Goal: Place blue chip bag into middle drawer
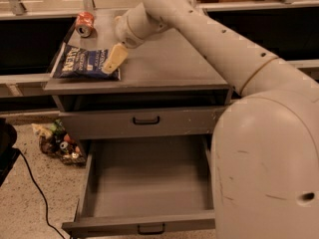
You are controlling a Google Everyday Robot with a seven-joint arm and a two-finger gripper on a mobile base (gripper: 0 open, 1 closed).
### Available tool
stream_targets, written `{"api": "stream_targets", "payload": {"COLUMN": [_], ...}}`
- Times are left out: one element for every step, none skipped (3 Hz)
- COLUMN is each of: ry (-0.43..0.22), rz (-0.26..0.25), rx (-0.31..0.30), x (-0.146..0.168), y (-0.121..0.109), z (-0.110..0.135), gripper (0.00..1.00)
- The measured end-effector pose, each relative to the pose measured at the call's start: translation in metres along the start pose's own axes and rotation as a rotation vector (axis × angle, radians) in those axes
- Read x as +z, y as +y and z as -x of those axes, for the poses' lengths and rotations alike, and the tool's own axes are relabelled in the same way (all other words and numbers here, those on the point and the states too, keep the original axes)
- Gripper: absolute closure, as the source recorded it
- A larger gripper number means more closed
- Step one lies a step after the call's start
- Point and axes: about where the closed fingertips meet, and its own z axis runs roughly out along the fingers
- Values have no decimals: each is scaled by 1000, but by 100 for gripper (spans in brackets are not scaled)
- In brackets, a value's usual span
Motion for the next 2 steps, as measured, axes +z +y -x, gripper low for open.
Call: {"api": "stream_targets", "payload": {"ry": [-55, -108], "rz": [11, 24], "rx": [-3, 25], "x": [26, 40], "y": [3, 15], "z": [16, 26], "gripper": [0, 0]}}
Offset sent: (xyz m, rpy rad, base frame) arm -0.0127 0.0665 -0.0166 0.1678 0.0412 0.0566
